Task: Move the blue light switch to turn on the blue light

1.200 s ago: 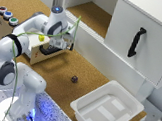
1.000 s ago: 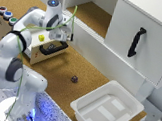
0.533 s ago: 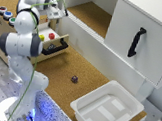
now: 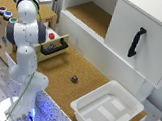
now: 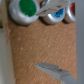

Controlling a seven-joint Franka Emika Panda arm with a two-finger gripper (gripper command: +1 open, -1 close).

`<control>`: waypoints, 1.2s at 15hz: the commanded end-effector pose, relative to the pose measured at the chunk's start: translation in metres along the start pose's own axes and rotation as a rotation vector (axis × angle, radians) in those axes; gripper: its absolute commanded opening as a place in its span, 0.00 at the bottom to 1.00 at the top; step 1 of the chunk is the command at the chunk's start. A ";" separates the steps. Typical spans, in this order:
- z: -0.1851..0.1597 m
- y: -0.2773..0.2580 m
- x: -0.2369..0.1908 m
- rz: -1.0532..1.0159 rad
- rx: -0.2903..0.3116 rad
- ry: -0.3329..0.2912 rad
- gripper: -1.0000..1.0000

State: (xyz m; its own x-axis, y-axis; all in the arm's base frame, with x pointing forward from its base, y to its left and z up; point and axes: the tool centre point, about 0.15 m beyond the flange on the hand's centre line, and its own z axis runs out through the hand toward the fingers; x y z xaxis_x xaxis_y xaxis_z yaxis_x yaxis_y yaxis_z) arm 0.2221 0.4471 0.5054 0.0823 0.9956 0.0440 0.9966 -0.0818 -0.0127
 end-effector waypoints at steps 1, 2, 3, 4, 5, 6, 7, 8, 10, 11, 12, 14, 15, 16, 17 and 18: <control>0.004 -0.031 0.059 0.004 0.001 0.020 1.00; 0.005 -0.037 0.070 -0.036 0.010 0.030 1.00; 0.006 -0.041 0.078 -0.071 0.020 0.044 0.00; 0.008 -0.045 0.088 -0.109 0.026 0.053 0.00; 0.011 -0.047 0.095 -0.136 0.037 0.059 0.00; 0.014 -0.049 0.103 -0.172 0.044 0.056 0.00; 0.017 -0.050 0.110 -0.203 0.051 0.049 0.00; 0.018 -0.048 0.114 -0.225 0.055 0.040 0.00; 0.018 -0.044 0.112 -0.240 0.063 0.009 0.00; 0.017 -0.042 0.110 -0.246 0.081 -0.006 0.00; 0.016 -0.043 0.108 -0.251 0.078 -0.023 0.00; 0.014 -0.043 0.101 -0.251 0.088 -0.052 0.00; 0.016 -0.044 0.099 -0.240 0.094 -0.057 0.00; 0.019 -0.043 0.098 -0.231 0.099 -0.060 0.00; 0.021 -0.043 0.097 -0.216 0.096 -0.064 0.00; 0.024 -0.042 0.096 -0.203 0.094 -0.075 0.00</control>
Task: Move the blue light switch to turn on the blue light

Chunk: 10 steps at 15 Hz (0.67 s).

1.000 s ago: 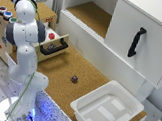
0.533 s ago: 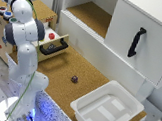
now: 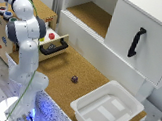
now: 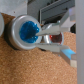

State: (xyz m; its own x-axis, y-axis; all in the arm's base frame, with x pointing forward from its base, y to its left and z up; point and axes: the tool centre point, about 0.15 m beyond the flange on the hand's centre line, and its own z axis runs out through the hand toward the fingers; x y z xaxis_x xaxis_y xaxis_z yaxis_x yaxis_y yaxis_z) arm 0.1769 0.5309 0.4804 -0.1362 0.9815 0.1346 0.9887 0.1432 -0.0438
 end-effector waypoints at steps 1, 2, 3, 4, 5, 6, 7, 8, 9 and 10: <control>0.000 0.012 0.014 0.036 0.065 -0.160 0.00; 0.004 0.011 0.014 0.039 0.078 -0.159 0.00; 0.009 0.011 0.014 0.042 0.089 -0.161 0.00; 0.013 0.011 0.014 0.040 0.093 -0.176 0.00; 0.017 0.012 0.015 0.040 0.103 -0.176 0.00; 0.021 0.014 0.014 0.041 0.112 -0.183 0.00; 0.027 0.016 0.013 0.042 0.125 -0.189 0.00; 0.036 0.019 0.012 0.043 0.141 -0.202 0.00; 0.042 0.020 0.012 0.042 0.155 -0.208 0.00; 0.046 0.020 0.013 0.039 0.164 -0.211 0.00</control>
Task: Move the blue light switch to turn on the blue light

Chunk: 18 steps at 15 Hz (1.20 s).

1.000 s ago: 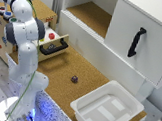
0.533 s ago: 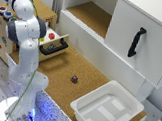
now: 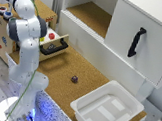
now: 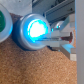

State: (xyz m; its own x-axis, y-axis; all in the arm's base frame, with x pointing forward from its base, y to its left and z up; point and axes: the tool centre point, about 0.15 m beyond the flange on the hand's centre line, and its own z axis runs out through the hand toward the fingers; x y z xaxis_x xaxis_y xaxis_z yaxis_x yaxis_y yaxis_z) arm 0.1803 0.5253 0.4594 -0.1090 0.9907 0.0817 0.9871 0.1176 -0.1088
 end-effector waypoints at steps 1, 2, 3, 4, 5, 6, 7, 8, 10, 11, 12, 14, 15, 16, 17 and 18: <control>0.021 0.018 0.024 0.009 0.093 -0.165 0.00; 0.010 0.019 0.025 0.017 0.066 -0.157 0.00; -0.008 0.019 0.027 0.016 0.029 -0.144 0.00; -0.030 0.016 0.027 0.008 -0.003 -0.156 0.00; -0.047 0.014 0.024 0.008 -0.019 -0.178 0.00; -0.062 0.015 0.016 0.041 -0.047 -0.184 1.00; -0.075 0.017 0.007 0.063 -0.064 -0.178 1.00; -0.082 0.020 -0.001 0.083 -0.090 -0.182 1.00; -0.080 0.032 -0.018 0.127 -0.113 -0.198 1.00; -0.074 0.039 -0.029 0.147 -0.116 -0.203 1.00; -0.069 0.044 -0.041 0.165 -0.118 -0.220 1.00; -0.063 0.055 -0.067 0.203 -0.132 -0.244 1.00; -0.061 0.059 -0.079 0.220 -0.127 -0.244 1.00; -0.059 0.063 -0.092 0.240 -0.135 -0.251 1.00; -0.055 0.067 -0.106 0.258 -0.133 -0.242 1.00; -0.049 0.069 -0.122 0.277 -0.128 -0.234 1.00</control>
State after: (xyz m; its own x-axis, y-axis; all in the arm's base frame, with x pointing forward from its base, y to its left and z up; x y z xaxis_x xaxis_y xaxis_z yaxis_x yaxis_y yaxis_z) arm 0.2416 0.4562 0.5096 0.0828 0.9875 -0.1340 0.9962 -0.0783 0.0390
